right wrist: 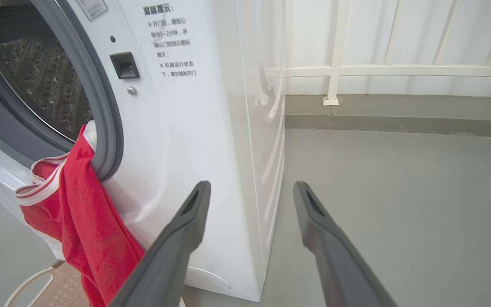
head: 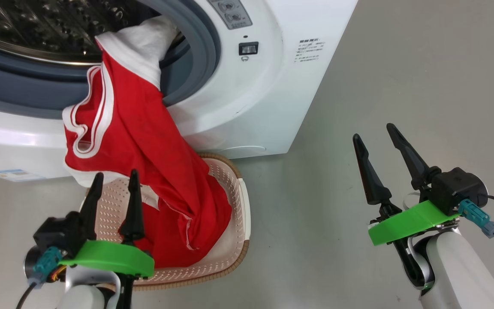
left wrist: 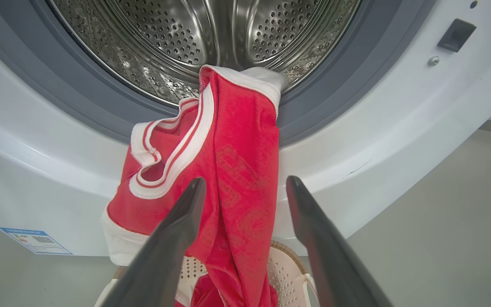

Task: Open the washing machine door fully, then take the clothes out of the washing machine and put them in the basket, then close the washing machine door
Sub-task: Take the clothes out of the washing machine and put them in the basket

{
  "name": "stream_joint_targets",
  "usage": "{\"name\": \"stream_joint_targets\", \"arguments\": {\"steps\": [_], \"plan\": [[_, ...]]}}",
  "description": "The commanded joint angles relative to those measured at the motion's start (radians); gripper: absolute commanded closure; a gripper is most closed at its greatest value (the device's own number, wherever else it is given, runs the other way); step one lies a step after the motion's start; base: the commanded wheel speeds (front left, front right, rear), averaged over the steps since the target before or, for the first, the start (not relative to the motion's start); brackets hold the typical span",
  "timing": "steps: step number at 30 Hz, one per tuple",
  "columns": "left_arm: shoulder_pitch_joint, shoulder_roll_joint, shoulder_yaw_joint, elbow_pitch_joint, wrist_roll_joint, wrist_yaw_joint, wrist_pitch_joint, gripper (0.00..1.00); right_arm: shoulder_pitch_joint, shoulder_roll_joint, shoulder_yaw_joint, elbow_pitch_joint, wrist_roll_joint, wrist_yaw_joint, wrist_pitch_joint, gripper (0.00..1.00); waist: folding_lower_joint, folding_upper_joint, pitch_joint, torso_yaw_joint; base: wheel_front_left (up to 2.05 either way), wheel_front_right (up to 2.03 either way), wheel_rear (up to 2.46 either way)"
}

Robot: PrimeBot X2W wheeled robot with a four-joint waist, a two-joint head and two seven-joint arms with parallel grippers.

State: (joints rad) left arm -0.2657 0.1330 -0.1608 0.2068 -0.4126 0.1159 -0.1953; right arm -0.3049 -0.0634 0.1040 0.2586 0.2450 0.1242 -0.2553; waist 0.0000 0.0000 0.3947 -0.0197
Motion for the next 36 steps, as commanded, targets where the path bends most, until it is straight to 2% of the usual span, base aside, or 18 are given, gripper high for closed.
{"name": "stream_joint_targets", "arguments": {"steps": [1,8,13,23,26,36], "plan": [[-0.011,0.022,0.029,-0.025,0.005,0.01,0.004,0.0,0.018,0.001,0.018,-0.025,0.008,0.007,-0.006,0.0,0.0,0.0,0.0,0.0,0.0,0.0,0.0],[-0.101,0.018,0.032,0.0,-0.016,0.008,0.034,0.0,0.01,0.002,0.023,-0.026,0.008,0.007,-0.006,0.0,0.0,0.0,0.013,-0.001,0.0,0.0,0.0],[-0.212,0.025,0.041,0.072,-0.038,-0.003,0.069,0.0,0.0,0.002,0.029,-0.026,0.007,0.007,-0.006,0.0,0.0,0.0,0.028,-0.006,0.0,0.0,0.0],[-0.493,0.048,0.057,0.315,-0.098,-0.04,0.188,0.0,-0.013,0.003,0.036,-0.024,0.001,0.007,-0.006,0.0,0.0,0.0,0.05,-0.021,0.0,0.0,0.0],[-0.535,0.048,0.06,0.363,-0.11,-0.046,0.209,0.0,-0.015,0.003,0.039,-0.022,0.001,0.007,-0.006,0.0,0.0,0.0,0.053,-0.024,0.0,0.0,0.0],[-0.711,0.046,0.063,0.597,-0.157,-0.109,0.237,0.0,-0.031,0.005,0.066,-0.009,0.002,0.007,-0.006,0.0,0.0,0.0,0.064,-0.045,0.0,0.0,0.0]]}}
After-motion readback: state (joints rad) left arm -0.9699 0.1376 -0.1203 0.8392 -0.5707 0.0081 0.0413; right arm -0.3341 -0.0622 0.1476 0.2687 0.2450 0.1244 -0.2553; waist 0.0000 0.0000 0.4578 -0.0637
